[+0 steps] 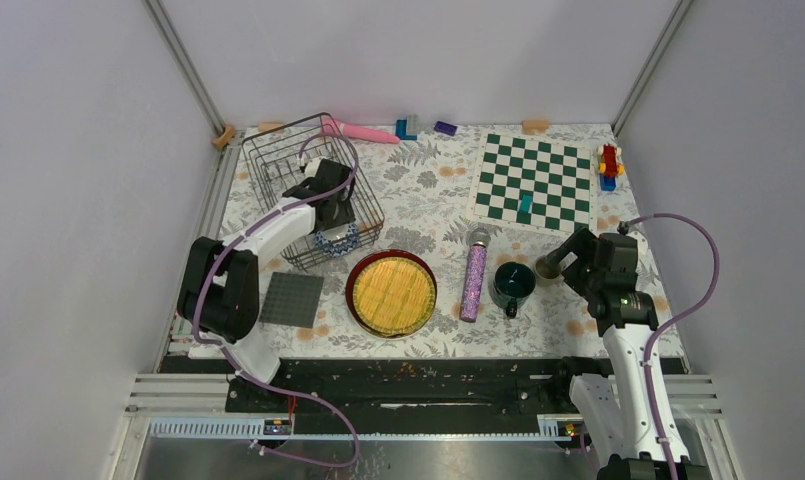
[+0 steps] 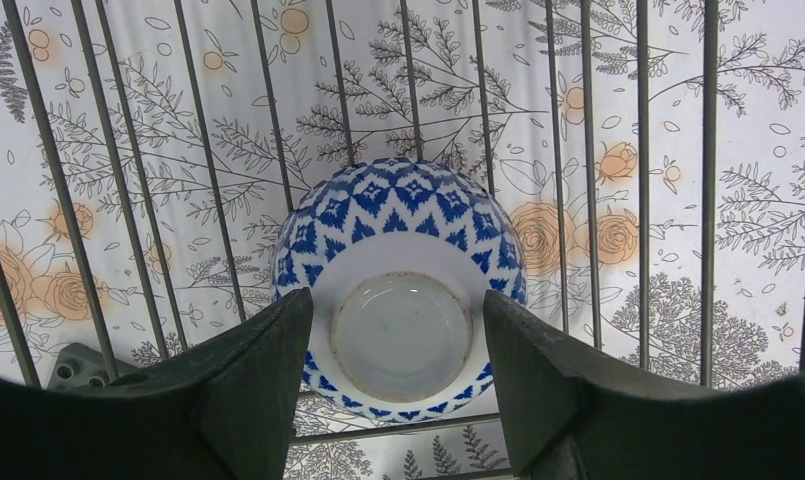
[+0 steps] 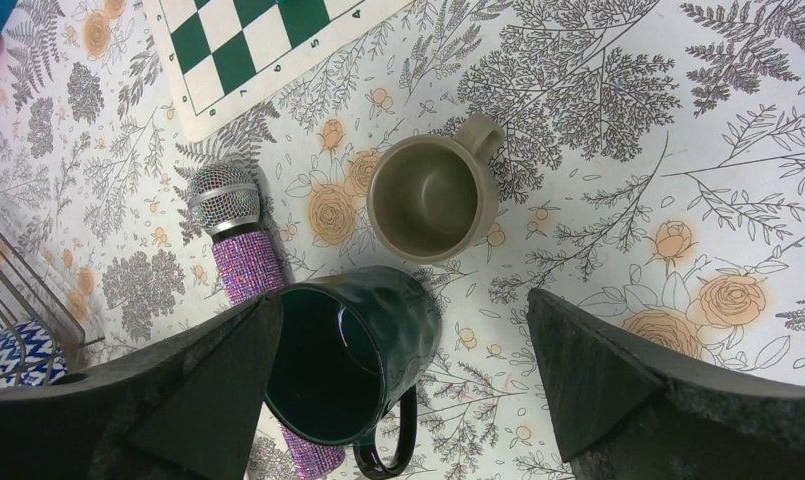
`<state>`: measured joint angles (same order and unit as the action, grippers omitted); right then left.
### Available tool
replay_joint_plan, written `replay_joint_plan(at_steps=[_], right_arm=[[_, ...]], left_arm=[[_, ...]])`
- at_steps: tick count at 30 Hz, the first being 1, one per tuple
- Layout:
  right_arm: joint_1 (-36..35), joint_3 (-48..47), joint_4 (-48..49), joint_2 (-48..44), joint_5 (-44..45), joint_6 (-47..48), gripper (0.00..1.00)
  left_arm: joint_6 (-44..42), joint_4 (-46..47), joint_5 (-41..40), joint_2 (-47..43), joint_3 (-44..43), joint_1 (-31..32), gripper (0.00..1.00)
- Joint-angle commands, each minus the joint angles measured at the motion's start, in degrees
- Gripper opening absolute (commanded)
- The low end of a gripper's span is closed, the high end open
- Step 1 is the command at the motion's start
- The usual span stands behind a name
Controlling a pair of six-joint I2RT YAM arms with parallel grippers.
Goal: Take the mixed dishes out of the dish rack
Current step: Pick up the bowl from the dish rack.
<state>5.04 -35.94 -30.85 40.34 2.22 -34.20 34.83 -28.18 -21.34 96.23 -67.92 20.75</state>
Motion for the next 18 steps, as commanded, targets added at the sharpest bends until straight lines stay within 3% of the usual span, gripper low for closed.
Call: replay_joint_plan(at_steps=[1,18], right_arm=[[0.32,0.14,1.47,-0.16,-0.81,-0.34,1.00],[0.32,0.22,1.43,-0.57,-0.16,-0.54,1.00]], left_arm=[[-1.30,-2.13,-0.17,1.25,-2.40,0.69,0.62],[0.21,-5.83,-4.11,0.68,-2.49,3.53,0.52]])
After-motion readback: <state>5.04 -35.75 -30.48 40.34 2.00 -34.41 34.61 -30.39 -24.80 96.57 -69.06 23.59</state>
